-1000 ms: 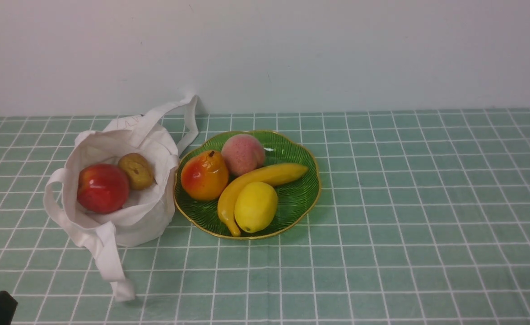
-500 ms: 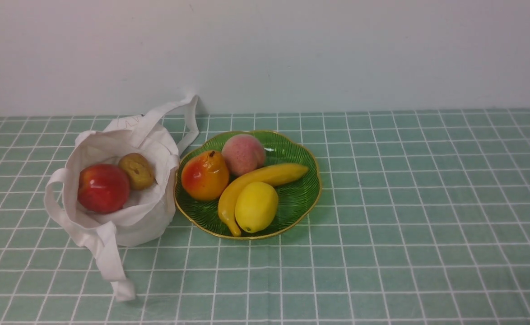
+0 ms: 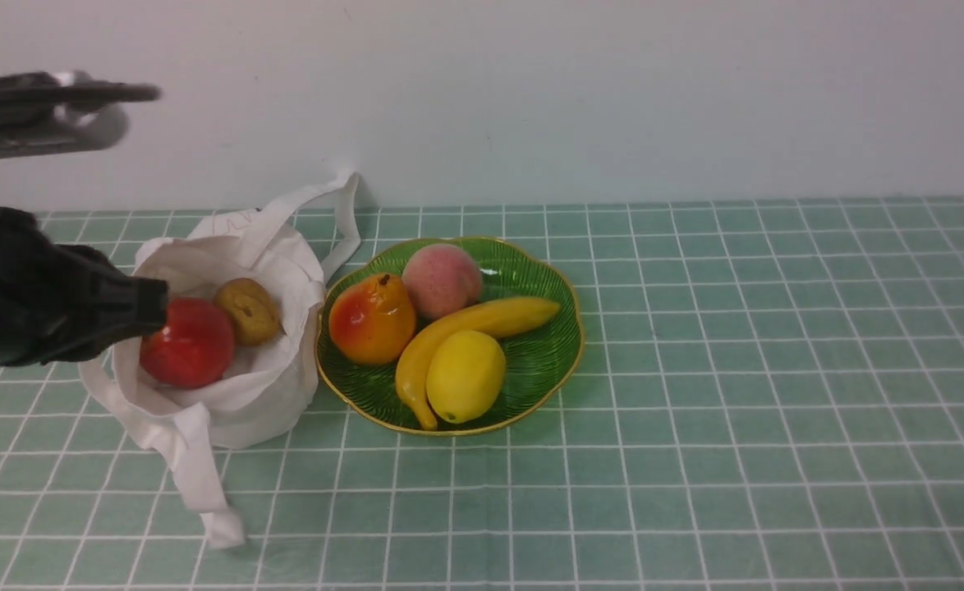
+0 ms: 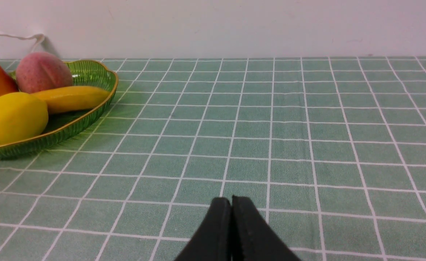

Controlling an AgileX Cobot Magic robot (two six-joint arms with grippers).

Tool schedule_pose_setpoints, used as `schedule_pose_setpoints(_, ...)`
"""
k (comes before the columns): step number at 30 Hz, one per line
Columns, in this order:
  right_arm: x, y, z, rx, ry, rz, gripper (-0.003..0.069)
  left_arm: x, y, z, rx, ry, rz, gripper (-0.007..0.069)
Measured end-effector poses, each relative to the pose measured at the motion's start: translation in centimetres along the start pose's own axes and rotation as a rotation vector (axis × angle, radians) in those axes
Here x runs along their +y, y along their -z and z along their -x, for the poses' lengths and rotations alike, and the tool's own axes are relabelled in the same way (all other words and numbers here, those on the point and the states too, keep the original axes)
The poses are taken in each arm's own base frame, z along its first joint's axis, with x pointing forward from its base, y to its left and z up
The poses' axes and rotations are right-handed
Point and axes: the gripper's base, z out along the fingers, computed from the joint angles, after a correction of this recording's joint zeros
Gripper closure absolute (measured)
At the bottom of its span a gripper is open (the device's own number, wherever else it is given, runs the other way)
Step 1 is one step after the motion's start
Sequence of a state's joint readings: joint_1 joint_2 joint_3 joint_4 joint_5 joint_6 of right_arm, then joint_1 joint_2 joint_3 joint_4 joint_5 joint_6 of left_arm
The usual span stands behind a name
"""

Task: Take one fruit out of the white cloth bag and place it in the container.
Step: 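Reach into the cloth bag and grasp the kiwi with the left gripper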

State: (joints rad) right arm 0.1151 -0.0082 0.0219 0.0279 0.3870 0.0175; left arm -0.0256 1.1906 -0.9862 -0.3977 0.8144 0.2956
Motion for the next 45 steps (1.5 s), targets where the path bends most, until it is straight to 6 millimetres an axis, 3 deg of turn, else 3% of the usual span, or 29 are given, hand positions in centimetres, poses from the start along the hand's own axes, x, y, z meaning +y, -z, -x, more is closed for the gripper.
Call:
schedule_pose_setpoints(4, 0.0, 0.0, 0.0, 0.000, 0.000, 0.000, 0.0671, 1.3, -4.9, 3.6, 0.196, -0.006, -0.019, 0.0632)
schedule_pose_setpoints(5, 0.0, 0.0, 0.0, 0.000, 0.000, 0.000, 0.0671, 1.3, -5.0, 3.9, 0.202, -0.010, -0.022, 0.0632)
schedule_pose_setpoints(7, 0.0, 0.0, 0.0, 0.000, 0.000, 0.000, 0.0671, 1.8, -8.3, 5.8, 0.314, -0.034, -0.025, 0.0632)
schedule_pose_setpoints(10, 0.0, 0.0, 0.0, 0.000, 0.000, 0.000, 0.0671, 1.9, -11.5, 7.2, 0.416, -0.048, -0.004, 0.0632)
schedule_pose_setpoints(15, 0.0, 0.0, 0.0, 0.000, 0.000, 0.000, 0.0671, 2.0, -14.7, 9.6, 0.435, -0.069, 0.082, 0.0632)
schedule_pose_setpoints(20, 0.0, 0.0, 0.0, 0.000, 0.000, 0.000, 0.0671, 2.5, -15.9, 11.3, 0.408, -0.077, 0.142, 0.0632)
schedule_pose_setpoints(25, 0.0, 0.0, 0.0, 0.000, 0.000, 0.000, 0.0671, 3.6, -18.2, 11.3, 0.415, -0.082, 0.198, 0.0617)
schedule_pose_setpoints(31, 0.0, 0.0, 0.0, 0.000, 0.000, 0.000, 0.0671, 5.2, -20.2, 11.1, 0.390, -0.115, 0.319, 0.0481)
schedule_pose_setpoints(39, 0.0, 0.0, 0.0, 0.000, 0.000, 0.000, 0.0671, 6.0, -22.3, 11.1, 0.323, -0.132, 0.360, 0.0166)
schedule_pose_setpoints(45, 0.0, 0.0, 0.0, 0.000, 0.000, 0.000, 0.0671, 6.5, -24.3, 10.5, 0.315, -0.138, 0.354, 0.0060)
